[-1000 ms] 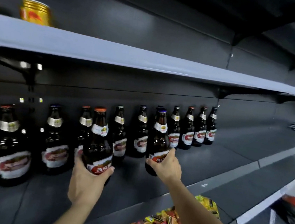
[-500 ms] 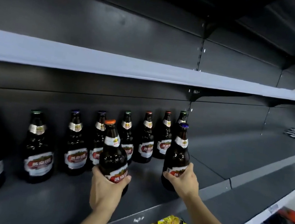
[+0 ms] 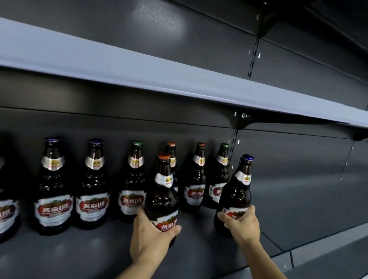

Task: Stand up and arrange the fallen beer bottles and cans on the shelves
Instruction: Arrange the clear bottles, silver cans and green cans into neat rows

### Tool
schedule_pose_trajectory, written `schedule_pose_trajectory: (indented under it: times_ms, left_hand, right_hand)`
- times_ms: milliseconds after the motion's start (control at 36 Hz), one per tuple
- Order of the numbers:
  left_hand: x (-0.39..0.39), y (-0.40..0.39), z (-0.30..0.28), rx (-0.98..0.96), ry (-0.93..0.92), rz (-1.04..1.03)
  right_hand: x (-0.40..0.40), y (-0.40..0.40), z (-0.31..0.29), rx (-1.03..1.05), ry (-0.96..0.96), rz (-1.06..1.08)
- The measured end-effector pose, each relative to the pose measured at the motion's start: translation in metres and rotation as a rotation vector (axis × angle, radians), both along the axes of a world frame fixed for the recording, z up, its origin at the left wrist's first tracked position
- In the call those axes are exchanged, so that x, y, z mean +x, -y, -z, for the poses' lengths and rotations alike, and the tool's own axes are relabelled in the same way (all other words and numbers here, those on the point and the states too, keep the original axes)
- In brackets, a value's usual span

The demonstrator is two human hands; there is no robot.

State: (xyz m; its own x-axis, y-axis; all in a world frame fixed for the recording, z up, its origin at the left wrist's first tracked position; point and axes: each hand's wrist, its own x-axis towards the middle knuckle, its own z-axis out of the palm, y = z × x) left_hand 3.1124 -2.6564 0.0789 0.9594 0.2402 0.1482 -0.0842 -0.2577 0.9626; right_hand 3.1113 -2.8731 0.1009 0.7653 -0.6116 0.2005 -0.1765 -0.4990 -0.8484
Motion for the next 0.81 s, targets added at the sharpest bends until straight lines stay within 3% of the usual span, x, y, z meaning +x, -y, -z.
schedule_pose_trajectory:
  times_ms: [583, 806]
  left_hand:
    - [0.026, 0.111, 0.001, 0.125, -0.017, -0.208]
    - [0.031, 0.111, 0.009, 0.047, 0.024, -0.064]
  right_hand:
    - [0.045, 0.069, 0.013, -0.016, -0.01, -0.267]
    - [0.039, 0.076, 0.032, -0.06, 0.046, -0.354]
